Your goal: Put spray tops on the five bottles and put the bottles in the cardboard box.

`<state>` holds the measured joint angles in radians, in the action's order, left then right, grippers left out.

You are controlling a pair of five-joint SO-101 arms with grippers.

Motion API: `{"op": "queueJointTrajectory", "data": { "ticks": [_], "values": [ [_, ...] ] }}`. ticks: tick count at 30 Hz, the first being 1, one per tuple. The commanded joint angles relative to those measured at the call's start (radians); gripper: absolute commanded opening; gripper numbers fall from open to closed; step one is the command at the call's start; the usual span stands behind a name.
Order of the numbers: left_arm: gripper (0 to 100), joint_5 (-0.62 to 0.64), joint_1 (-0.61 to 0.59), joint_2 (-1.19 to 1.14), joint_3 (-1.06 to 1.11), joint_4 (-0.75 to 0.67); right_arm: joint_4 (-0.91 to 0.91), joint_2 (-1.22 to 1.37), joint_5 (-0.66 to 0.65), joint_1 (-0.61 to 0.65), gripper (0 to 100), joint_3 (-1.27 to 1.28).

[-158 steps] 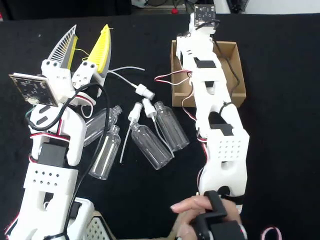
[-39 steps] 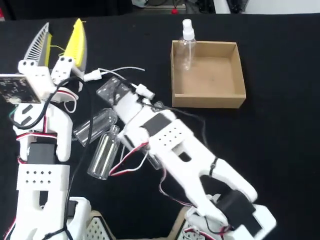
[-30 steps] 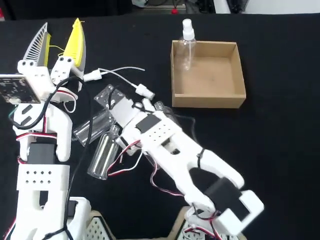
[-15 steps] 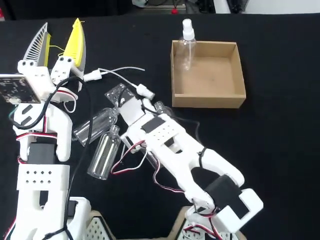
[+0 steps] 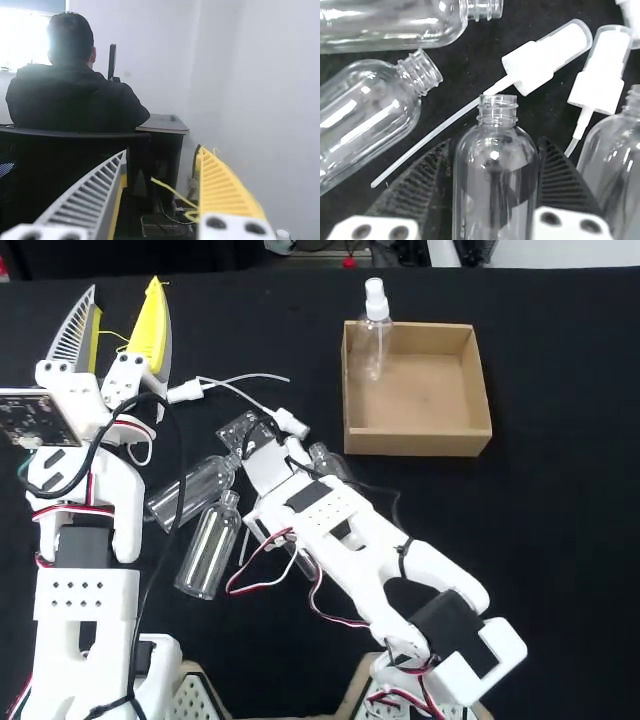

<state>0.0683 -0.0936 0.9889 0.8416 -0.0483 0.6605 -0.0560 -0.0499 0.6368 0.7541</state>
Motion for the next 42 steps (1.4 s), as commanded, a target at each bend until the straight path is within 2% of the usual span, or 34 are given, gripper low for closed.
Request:
{"op": "queueJointTrajectory", "data": {
  "ticks": [1, 5, 13, 16, 19, 21, 24, 30, 38, 42],
  "values": [
    [21, 0.011, -0.004, 0.006, -0.090, -0.020, 0.032, -0.035, 0.002, 0.003, 18.7, -0.027],
    [21, 0.011, -0.004, 0.006, -0.090, -0.020, 0.157, -0.153, 0.002, -0.028, 17.8, -0.070],
    [21, 0.011, -0.004, 0.006, -0.090, -0.020, 0.391, -0.555, 0.002, -0.221, 19.8, -0.070],
    [21, 0.011, -0.004, 0.006, -0.090, -0.020, 0.499, -0.677, -0.011, -0.354, 19.8, -0.074],
    [21, 0.011, -0.004, 0.006, -0.088, -0.020, 0.551, -0.734, -0.078, -0.537, 19.8, -0.073],
    [21, 0.011, -0.004, 0.006, -0.088, -0.020, 0.549, -0.727, -0.103, -0.657, 19.8, -0.048],
    [21, 0.011, -0.004, 0.006, -0.088, -0.020, 0.482, -0.684, -0.117, -0.758, 19.8, 0.044],
    [21, 0.011, -0.004, 0.006, -0.087, -0.020, 0.331, -0.559, -0.158, -0.792, 19.8, 0.203],
    [21, 0.011, -0.008, 0.006, -0.088, -0.020, 0.315, -0.394, -0.152, -0.790, 20.1, 0.180],
    [21, 0.011, -0.007, 0.006, -0.088, -0.020, 0.244, -0.303, -0.152, -0.790, 20.2, 0.179]
  ]
}}
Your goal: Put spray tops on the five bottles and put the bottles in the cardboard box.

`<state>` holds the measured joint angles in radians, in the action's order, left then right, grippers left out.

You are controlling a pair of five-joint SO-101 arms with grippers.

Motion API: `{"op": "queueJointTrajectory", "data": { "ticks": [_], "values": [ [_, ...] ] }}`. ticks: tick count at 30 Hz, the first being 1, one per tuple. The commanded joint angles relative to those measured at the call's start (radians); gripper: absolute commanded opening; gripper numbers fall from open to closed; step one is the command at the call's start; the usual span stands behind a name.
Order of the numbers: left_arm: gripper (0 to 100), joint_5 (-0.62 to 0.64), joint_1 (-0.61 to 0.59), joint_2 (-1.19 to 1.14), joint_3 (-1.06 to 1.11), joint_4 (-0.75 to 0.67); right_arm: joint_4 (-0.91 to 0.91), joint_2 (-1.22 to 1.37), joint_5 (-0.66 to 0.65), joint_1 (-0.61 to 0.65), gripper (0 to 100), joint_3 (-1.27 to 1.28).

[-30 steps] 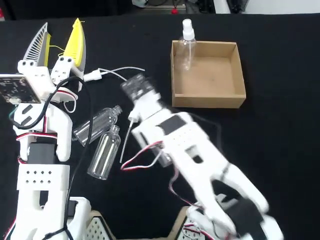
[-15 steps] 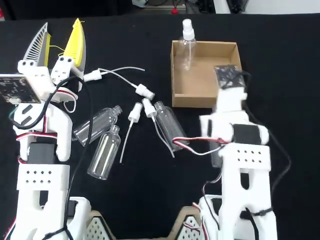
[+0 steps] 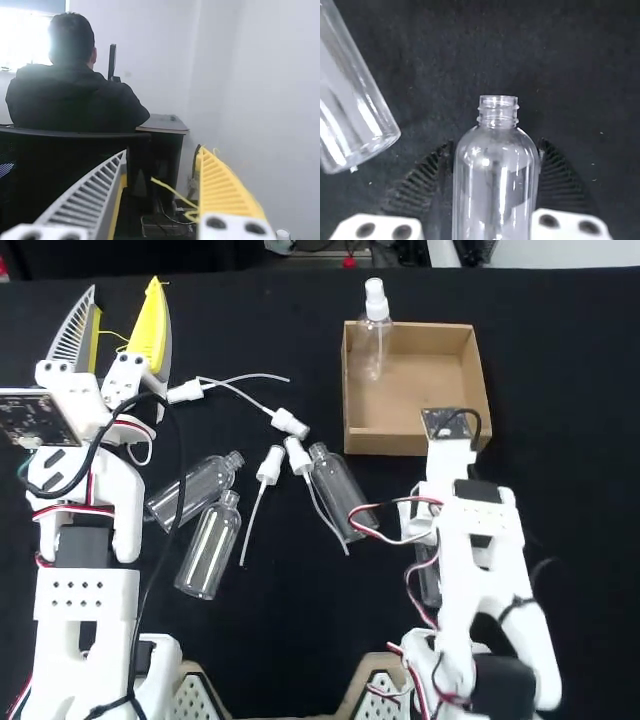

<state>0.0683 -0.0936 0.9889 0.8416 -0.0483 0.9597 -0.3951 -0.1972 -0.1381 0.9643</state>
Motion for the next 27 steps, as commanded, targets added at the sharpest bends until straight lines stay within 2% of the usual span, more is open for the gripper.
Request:
{"op": "queueJointTrajectory", "data": {
  "ticks": [1, 4, 9, 20, 27],
  "values": [
    [21, 0.011, -0.007, 0.006, -0.088, -0.020, -0.061, 0.053, -0.005, -0.014, 20.2, -0.039],
    [21, 0.011, -0.010, 0.006, -0.088, -0.020, 0.000, 0.087, -0.003, -0.012, 21.6, -0.101],
    [21, 0.009, -0.013, 0.006, -0.091, -0.020, 0.163, 0.127, -0.003, -0.012, 33.2, -0.228],
    [21, 0.009, -0.013, 0.006, -0.090, -0.020, 0.557, 0.265, -0.003, -0.015, 31.2, -0.591],
    [21, 0.006, -0.013, 0.006, -0.090, -0.020, 0.624, 0.521, -0.012, -0.012, 31.5, -0.717]
  ]
}}
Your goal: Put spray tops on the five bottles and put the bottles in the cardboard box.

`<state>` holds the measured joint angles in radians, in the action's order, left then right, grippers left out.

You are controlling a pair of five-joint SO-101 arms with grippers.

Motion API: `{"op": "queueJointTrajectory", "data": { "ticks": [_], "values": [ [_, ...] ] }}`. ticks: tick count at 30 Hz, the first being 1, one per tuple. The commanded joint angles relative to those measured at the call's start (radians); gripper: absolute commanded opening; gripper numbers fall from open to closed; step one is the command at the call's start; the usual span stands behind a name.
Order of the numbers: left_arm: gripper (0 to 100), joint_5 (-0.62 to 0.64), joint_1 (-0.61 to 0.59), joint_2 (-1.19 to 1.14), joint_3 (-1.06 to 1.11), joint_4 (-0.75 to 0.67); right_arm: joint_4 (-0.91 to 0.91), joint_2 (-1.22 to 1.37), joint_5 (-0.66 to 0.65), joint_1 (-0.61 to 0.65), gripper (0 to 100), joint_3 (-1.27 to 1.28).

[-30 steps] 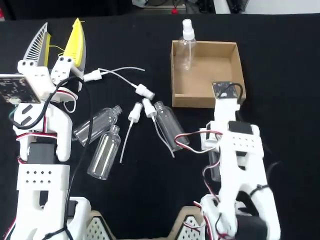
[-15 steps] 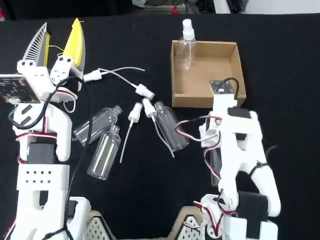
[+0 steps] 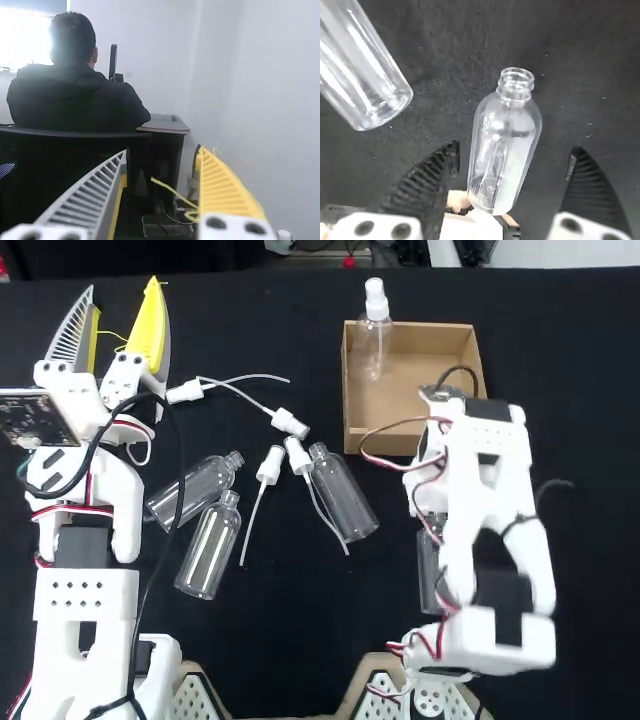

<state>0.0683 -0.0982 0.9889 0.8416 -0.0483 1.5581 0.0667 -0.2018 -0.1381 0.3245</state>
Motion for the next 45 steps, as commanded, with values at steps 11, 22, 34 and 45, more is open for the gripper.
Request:
{"op": "queueJointTrajectory", "data": {
  "ticks": [11, 22, 34, 45],
  "values": [
    [21, 0.009, -0.008, 0.006, -0.091, -0.020, 0.080, 0.197, -0.003, -0.014, 31.2, -0.122],
    [21, 0.008, -0.008, 0.006, -0.090, -0.020, 0.046, 0.255, -0.009, -0.011, 31.1, -0.120],
    [21, 0.008, -0.008, 0.006, -0.088, -0.020, 0.035, 0.239, -0.037, -0.011, 20.1, -0.122],
    [21, 0.008, -0.008, 0.006, -0.090, -0.020, 0.180, -0.140, -0.063, -0.011, 17.8, -0.165]
  ]
}}
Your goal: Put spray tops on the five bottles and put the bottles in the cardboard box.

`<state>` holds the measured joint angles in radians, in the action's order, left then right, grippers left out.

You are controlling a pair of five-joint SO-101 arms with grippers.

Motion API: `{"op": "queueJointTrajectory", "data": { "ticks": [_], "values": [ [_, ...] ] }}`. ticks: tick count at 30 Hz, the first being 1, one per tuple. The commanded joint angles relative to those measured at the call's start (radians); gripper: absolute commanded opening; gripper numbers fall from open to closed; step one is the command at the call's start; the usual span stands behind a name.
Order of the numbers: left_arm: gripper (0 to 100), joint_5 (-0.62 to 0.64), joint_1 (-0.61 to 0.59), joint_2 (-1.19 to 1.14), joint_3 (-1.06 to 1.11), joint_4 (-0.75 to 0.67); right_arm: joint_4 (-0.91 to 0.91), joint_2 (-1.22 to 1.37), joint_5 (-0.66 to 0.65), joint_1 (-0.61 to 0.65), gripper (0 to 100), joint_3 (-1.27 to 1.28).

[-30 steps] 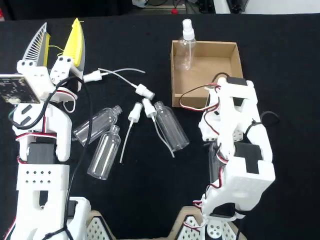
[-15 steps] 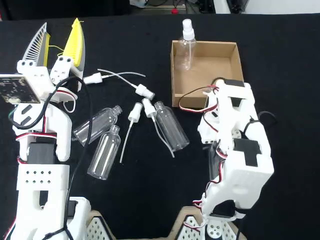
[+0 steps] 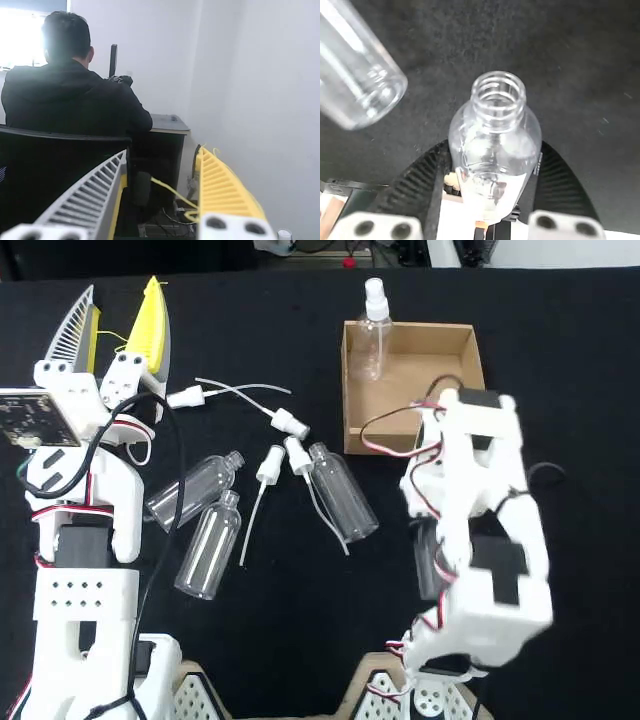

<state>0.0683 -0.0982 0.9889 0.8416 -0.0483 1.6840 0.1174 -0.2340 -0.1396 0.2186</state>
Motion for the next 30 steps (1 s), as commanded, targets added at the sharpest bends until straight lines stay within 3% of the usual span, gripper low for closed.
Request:
{"op": "queueJointTrajectory", "data": {
  "ticks": [1, 11, 20, 30],
  "values": [
    [21, 0.006, -0.008, 0.006, -0.090, -0.020, 0.055, -0.255, -0.046, -0.009, 17.8, -0.058],
    [21, 0.003, -0.002, 0.006, -0.087, -0.020, -0.170, -0.872, -0.054, 0.031, 17.8, 0.179],
    [21, 0.003, -0.004, 0.003, -0.090, -0.020, -0.445, -1.314, 0.069, 0.238, 17.5, 0.463],
    [21, 0.008, -0.002, -0.008, -0.090, -0.020, -0.839, -1.814, 0.075, 0.413, 17.3, 0.986]
  ]
}}
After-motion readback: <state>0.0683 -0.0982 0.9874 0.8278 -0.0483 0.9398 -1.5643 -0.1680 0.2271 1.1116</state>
